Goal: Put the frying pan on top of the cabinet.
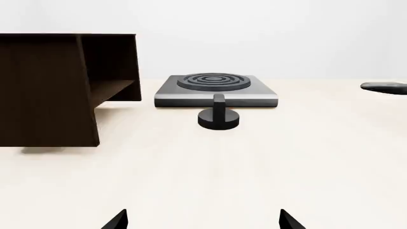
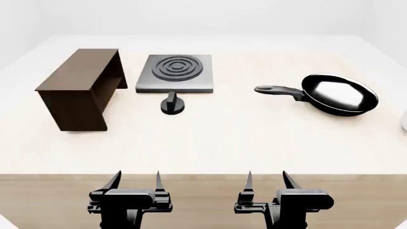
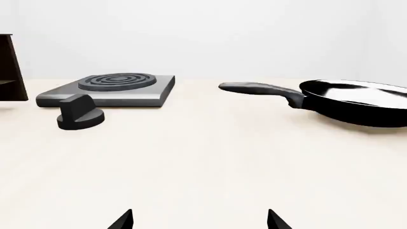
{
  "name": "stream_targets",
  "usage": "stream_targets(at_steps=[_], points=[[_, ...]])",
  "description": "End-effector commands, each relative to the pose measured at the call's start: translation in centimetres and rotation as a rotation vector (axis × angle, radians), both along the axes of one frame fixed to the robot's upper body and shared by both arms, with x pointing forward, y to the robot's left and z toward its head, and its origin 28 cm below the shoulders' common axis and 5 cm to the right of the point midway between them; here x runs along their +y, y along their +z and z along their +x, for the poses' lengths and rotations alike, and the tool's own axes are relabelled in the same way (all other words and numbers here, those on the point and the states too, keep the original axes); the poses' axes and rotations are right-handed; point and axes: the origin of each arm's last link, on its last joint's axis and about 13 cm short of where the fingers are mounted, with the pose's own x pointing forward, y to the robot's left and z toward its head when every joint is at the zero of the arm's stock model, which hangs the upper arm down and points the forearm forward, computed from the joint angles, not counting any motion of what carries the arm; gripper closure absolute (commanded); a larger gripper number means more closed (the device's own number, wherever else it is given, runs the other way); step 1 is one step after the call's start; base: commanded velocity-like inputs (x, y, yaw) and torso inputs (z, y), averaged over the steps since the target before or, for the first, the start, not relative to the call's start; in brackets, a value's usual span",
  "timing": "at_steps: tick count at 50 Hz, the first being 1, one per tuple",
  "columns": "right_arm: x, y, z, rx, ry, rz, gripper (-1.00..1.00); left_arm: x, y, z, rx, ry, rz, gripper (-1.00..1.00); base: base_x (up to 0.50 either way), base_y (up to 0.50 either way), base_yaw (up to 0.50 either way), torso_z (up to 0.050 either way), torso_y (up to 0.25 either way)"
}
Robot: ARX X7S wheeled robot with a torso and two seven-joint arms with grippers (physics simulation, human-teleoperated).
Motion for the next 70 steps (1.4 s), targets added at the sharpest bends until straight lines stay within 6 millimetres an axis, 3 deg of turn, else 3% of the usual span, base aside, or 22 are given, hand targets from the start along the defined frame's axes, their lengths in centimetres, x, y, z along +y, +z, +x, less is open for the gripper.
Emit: stream_targets(at_steps=[1, 6, 40, 43, 45, 46, 48, 49, 51, 53, 58, 70], points=[[0.0, 0.0, 0.1, 0.006, 0.009, -0.002, -1.0, 0.0, -0.1, 0.1, 0.001, 0.009, 0.009, -1.0, 0.0, 0.0, 0.0, 0.0, 0.0], [0.0, -0.2, 0.1, 0.031, 0.016, 0.014, -1.0, 0.0, -0.2, 0.2, 0.006, 0.011, 0.016, -1.0, 0.0, 0.0, 0.0, 0.0, 0.0], [0.0, -0.4, 0.3, 0.048, 0.002, 0.01, -1.0, -0.1, -0.5, 0.3, 0.025, 0.01, 0.031, -1.0, 0.0, -0.5, 0.0, 0.0, 0.0], [-0.4, 0.9, 0.7, 0.049, -0.066, 0.024, -1.0, -0.1, 1.0, 0.5, 0.027, -0.004, 0.035, -1.0, 0.0, -0.33, 0.0, 0.0, 0.0], [-0.9, 3.9, 1.4, 0.054, -0.077, 0.021, -1.0, -0.1, 3.2, 1.0, -0.032, -0.002, 0.082, -1.0, 0.0, 0.0, 0.0, 0.0, 0.0], [-1.6, 7.7, 2.3, -0.018, -0.068, 0.025, -1.0, -0.2, 7.8, 2.8, -0.132, -0.042, 0.037, -1.0, 0.0, 0.0, 0.0, 0.0, 0.0], [-1.8, 12.7, 2.2, -0.062, -0.103, -0.034, -1.0, -0.1, 11.7, 3.6, -0.105, 0.012, 0.016, -1.0, 0.0, 0.0, 0.0, 0.0, 0.0], [-1.9, 14.7, 2.0, -0.066, -0.065, -0.06, -1.0, -0.1, 14.1, 3.9, -0.129, 0.01, 0.021, -1.0, 0.0, 0.0, 0.0, 0.0, 0.0], [-2.2, 16.2, 1.6, -0.121, -0.017, -0.046, -1.0, 0.1, 15.9, 4.0, -0.244, 0.067, 0.079, -1.0, 0.08, 0.0, 0.0, 0.0, 0.0], [-2.2, 16.2, 1.8, -0.135, -0.044, -0.083, -1.0, 0.3, 16.4, 4.2, -0.179, 0.027, 0.005, -1.0, 0.5, 0.0, 0.0, 0.0, 0.0], [-2.7, 15.3, 1.9, -0.131, -0.067, -0.035, -1.0, 0.9, 14.0, 4.7, -0.112, 0.038, -0.024, -1.0, 0.5, 0.0, 0.0, 0.0, 0.0], [-2.9, 15.3, 2.2, -0.143, -0.1, -0.04, -1.0, 0.8, 13.8, 5.0, -0.13, 0.051, 0.015, -1.0, 0.5, 0.0, 0.0, 0.0, 0.0]])
